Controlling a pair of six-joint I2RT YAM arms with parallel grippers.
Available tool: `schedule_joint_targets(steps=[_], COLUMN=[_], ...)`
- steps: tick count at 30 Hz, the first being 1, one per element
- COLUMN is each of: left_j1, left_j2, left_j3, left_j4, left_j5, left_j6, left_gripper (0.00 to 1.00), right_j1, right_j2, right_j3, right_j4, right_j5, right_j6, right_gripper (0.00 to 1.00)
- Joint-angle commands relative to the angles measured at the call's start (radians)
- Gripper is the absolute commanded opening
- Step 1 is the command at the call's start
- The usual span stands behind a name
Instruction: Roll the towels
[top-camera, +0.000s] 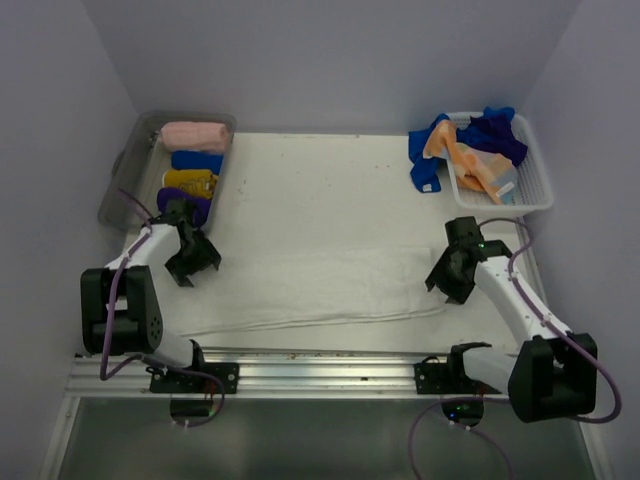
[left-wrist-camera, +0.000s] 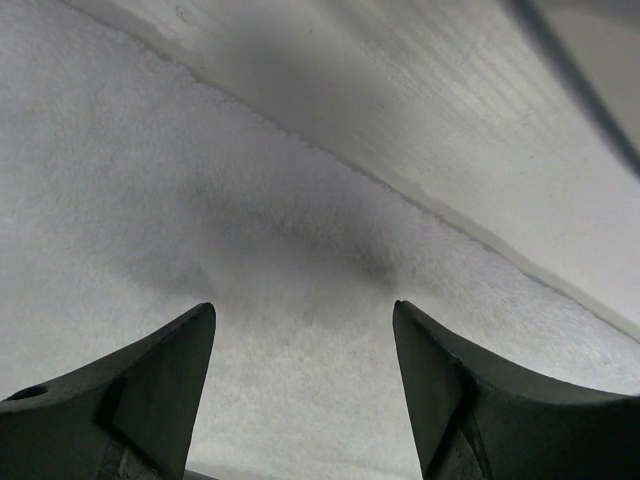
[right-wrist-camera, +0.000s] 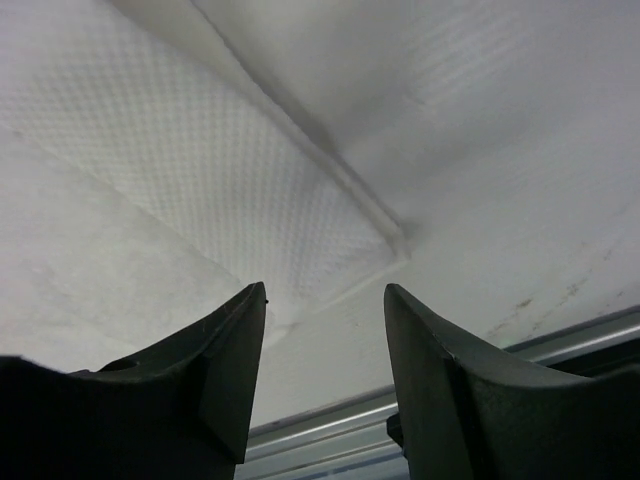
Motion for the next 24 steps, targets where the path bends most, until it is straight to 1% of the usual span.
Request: schedule_joint_targets(steps=[1,2,4,6,9,13,15,18,19,20,21,23,24], left_j1=[0.003,0.003,0.003,0.003,0.001,0.001,0.003,0.001,0.003,0.003,0.003,0.003,0.001], left_j2=[-0.036,-0.038,-0.038,-0.036,-0.042,-0.041,-0.039,-0.039,-0.041,-0.039,-0.039,-0.038,-0.038], left_j3=[0.046,0.045,0.043,0.042,0.038,0.035,0.032,0.031,0.029,0.032,0.032,0.034,0.034], left_j4=[-0.002,-0.001,0.001,0.001,0.001,-0.001,0.001,-0.001,-0.001,-0.001,-0.001,-0.001,-0.001], left_j5=[-0.011,-0.009,-0.008,-0.008,-0.009,-0.017,-0.015,-0.021,-0.021,-0.021,-0.02,-0.017,-0.015], left_j6=[0.029,0.029,0.03,0.034,0.037,0.037,0.037,0.037,0.037,0.037,0.037,0.034,0.034], left_gripper=[0.76,0.75,0.76,0.76,0.76,0.76,0.76,0.76,0.76,0.76,0.76,0.76,0.76], right_j1=[-0.003,-0.005,-0.017,-0.04,-0.063,-0.066,-0.066,-0.064,-0.058,-0.045,0.003,0.093,0.106], right_j2=[0.1,0.174,0.254,0.329,0.384,0.44,0.451,0.399,0.374,0.365,0.359,0.375,0.398], right_j3=[0.141,0.18,0.213,0.233,0.233,0.227,0.222,0.233,0.247,0.277,0.291,0.329,0.34], right_j4=[0.061,0.073,0.084,0.117,0.162,0.195,0.203,0.223,0.222,0.213,0.211,0.209,0.208], right_j5=[0.045,0.071,0.068,0.037,-0.012,-0.084,-0.075,-0.076,-0.093,-0.09,-0.081,-0.03,-0.024], right_j6=[-0.11,-0.137,-0.217,-0.265,-0.323,-0.372,-0.369,-0.357,-0.356,-0.351,-0.342,-0.32,-0.311], right_gripper=[0.55,0.57,0.56,0.56,0.55,0.57,0.56,0.51,0.46,0.42,0.4,0.4,0.4])
